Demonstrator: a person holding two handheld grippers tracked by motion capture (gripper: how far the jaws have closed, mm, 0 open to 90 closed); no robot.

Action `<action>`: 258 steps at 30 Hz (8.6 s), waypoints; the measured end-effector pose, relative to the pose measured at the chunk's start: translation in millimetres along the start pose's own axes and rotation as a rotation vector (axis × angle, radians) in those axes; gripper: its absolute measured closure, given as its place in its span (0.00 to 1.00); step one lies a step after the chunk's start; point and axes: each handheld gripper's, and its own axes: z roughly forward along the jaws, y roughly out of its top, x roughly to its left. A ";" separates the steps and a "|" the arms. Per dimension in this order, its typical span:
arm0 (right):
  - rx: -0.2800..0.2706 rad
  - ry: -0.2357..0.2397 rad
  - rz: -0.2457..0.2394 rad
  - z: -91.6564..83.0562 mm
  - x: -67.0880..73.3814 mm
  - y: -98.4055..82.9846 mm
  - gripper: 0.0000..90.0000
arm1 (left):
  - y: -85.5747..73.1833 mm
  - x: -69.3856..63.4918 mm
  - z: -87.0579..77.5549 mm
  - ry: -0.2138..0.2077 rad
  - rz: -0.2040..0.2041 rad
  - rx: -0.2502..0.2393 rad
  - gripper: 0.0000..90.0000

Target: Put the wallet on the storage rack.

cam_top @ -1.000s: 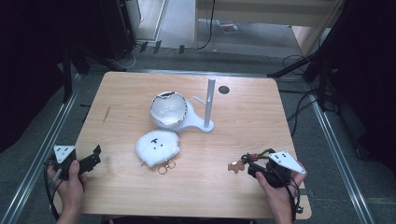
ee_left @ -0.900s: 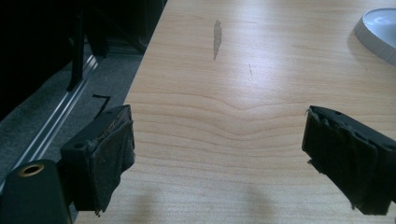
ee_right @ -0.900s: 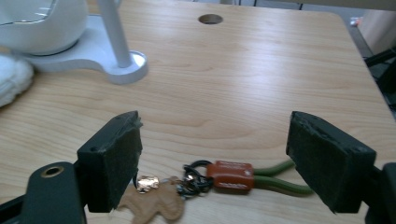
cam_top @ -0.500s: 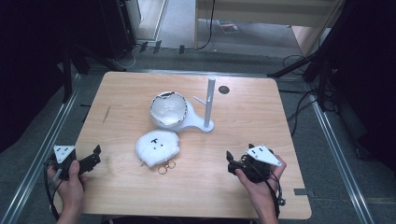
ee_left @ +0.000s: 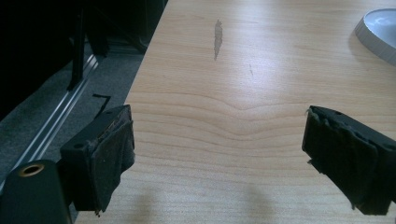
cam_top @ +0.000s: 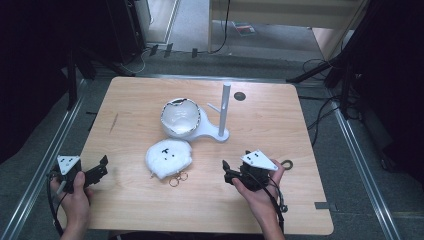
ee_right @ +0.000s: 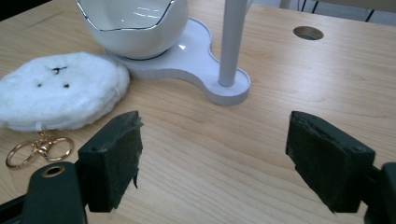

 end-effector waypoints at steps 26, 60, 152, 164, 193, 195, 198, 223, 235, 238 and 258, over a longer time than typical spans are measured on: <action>0.047 0.114 -0.027 55.2 50.7 18.9 0.22 | 0.2 1.0 -0.3 -0.004 -0.003 0.005 0.11; 0.182 0.166 -0.029 129.8 76.4 20.3 0.20 | 0.3 1.1 0.0 -0.011 -0.002 0.004 0.11; -0.069 0.169 0.098 37.2 71.2 52.2 0.89 | 1.0 1.7 1.6 -0.015 -0.003 0.014 0.15; -0.111 0.101 0.114 28.8 63.8 70.8 0.89 | 1.0 1.8 1.9 -0.016 -0.009 0.012 0.15; -0.073 -0.117 0.101 65.7 61.7 106.1 0.87 | 1.3 3.1 2.1 -0.025 -0.017 0.021 0.15; -0.069 -0.123 0.099 67.9 62.1 106.8 0.87 | 1.2 3.3 2.2 -0.025 -0.016 0.020 0.15; -0.059 -0.158 0.079 75.5 66.8 109.6 0.87 | 1.3 3.6 2.2 -0.026 -0.017 0.021 0.15; 0.011 -0.304 0.048 108.5 87.7 114.0 0.86 | 1.4 3.5 2.8 -0.027 -0.026 0.020 0.15; -0.010 -0.201 0.080 120.8 81.1 112.6 0.59 | 1.5 3.4 3.1 -0.029 -0.022 0.024 0.15; -0.016 -0.166 0.075 120.6 79.7 112.2 0.52 | 1.5 3.4 3.1 -0.030 -0.023 0.024 0.15; 0.042 -0.179 0.041 112.7 72.9 97.8 0.55 | 1.6 2.4 3.3 -0.033 -0.013 0.032 0.16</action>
